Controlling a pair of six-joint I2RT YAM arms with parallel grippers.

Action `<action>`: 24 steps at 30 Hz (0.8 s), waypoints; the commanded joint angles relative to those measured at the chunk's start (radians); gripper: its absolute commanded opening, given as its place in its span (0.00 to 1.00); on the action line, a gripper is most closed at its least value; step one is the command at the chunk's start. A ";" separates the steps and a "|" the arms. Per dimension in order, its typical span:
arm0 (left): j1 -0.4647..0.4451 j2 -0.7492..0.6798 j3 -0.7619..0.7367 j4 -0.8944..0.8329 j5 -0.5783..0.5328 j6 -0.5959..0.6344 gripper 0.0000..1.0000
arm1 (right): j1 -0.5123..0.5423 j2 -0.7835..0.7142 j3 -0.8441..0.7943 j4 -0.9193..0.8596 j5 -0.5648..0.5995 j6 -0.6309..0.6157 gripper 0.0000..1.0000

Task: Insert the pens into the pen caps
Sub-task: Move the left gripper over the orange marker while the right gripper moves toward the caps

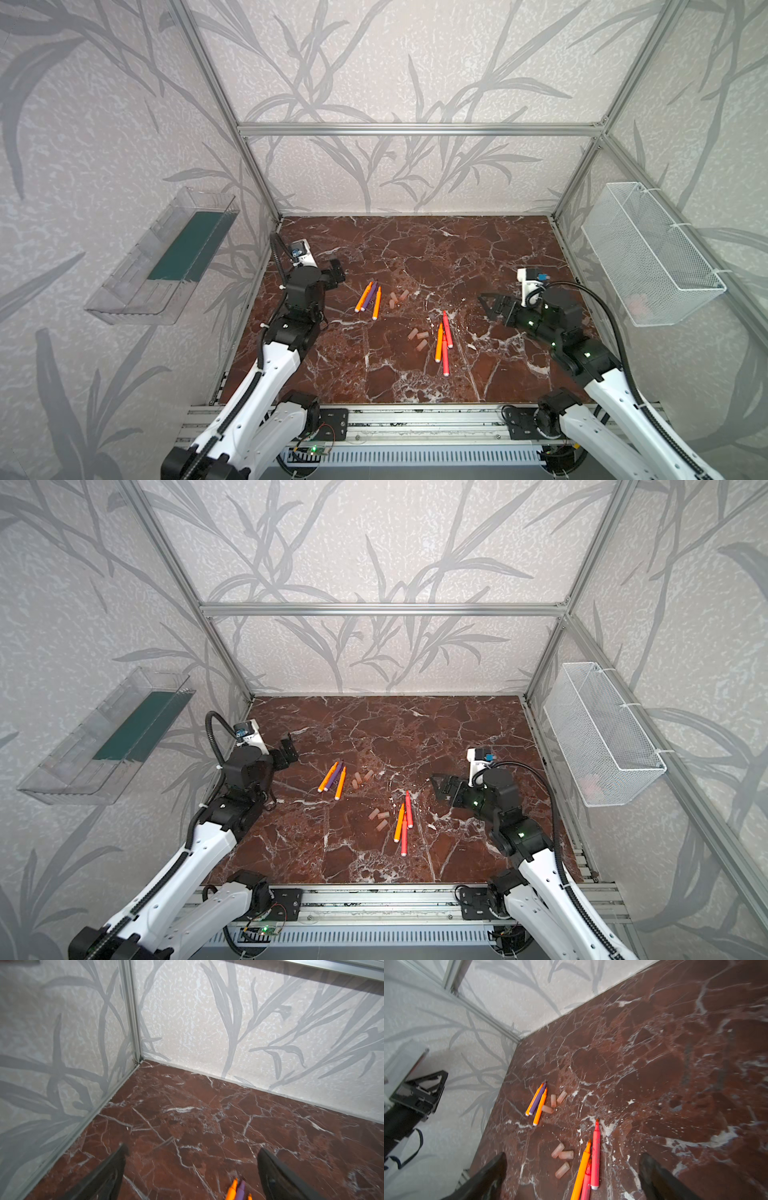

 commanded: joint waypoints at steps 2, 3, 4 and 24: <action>0.032 -0.109 -0.105 -0.218 0.071 -0.168 0.99 | 0.133 0.049 0.003 0.031 0.182 -0.054 0.94; 0.044 -0.133 -0.122 -0.237 0.052 -0.212 0.99 | 0.136 0.061 0.003 0.038 0.184 -0.057 0.91; 0.053 -0.152 -0.127 -0.274 0.036 -0.257 0.99 | 0.135 0.068 0.001 0.043 0.186 -0.057 0.89; -0.112 -0.122 -0.149 -0.406 0.378 -0.247 0.78 | 0.142 0.303 -0.016 0.153 0.292 -0.014 0.64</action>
